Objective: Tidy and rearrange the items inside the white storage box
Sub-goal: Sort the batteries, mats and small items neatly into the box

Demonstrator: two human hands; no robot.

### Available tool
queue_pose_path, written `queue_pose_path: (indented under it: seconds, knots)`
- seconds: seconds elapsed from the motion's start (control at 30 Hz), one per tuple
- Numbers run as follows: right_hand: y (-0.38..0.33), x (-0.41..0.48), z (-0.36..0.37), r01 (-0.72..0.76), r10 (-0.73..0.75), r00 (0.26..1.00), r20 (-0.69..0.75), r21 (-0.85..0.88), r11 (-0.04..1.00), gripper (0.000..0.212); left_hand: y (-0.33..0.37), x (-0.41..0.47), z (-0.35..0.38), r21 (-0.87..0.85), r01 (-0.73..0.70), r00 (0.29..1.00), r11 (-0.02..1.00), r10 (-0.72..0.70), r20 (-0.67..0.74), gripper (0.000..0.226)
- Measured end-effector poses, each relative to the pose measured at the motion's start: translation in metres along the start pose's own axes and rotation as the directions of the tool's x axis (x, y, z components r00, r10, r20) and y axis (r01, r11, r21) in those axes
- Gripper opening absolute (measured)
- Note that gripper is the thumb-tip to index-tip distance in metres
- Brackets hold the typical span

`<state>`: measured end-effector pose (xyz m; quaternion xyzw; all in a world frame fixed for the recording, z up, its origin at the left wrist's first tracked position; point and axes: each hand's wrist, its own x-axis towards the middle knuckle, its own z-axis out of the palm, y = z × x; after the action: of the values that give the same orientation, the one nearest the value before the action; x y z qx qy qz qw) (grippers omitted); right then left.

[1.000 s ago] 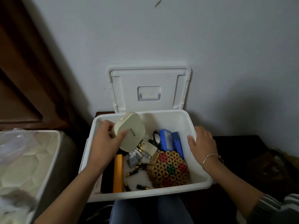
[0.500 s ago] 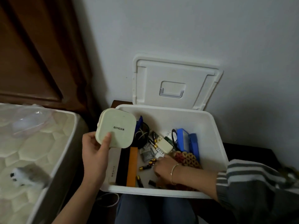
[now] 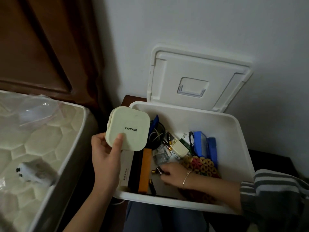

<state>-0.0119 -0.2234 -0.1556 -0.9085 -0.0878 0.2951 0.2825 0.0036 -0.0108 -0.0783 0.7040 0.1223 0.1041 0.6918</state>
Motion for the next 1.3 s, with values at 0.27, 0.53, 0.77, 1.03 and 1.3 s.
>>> queue_pose_path:
  seconds: [0.27, 0.53, 0.77, 1.03, 1.3]
  knots:
    - [-0.011, -0.002, -0.02, -0.424, 0.244, 0.904, 0.351, 0.662, 0.618, 0.013, -0.003, 0.002, -0.001, 0.015, 0.024, 1.0, 1.0, -0.024, 0.0, 0.029]
    - [-0.002, 0.008, 0.013, -0.028, 0.086, 0.956, 0.279, -0.205, 0.978, 0.04, -0.005, 0.004, -0.001, -0.01, 0.028, 1.0, 1.0, -0.028, 0.01, 0.027]
    - [0.005, 0.001, 0.007, -0.045, 0.14, 0.868, 0.477, -0.204, 0.978, 0.041, -0.007, 0.004, -0.001, 0.004, 0.013, 1.0, 1.0, -0.014, 0.019, 0.031]
    - [0.0, -0.008, -0.008, 0.009, 0.086, 0.899, 0.429, -0.216, 0.976, 0.036, -0.006, 0.005, -0.001, 0.004, 0.018, 1.0, 1.0, -0.018, 0.008, 0.024]
    - [-0.001, -0.038, -0.047, 0.079, -0.003, 0.955, 0.296, -0.243, 0.967, 0.028, -0.006, 0.004, -0.001, 0.044, 0.006, 1.0, 0.999, -0.006, 0.015, 0.028]
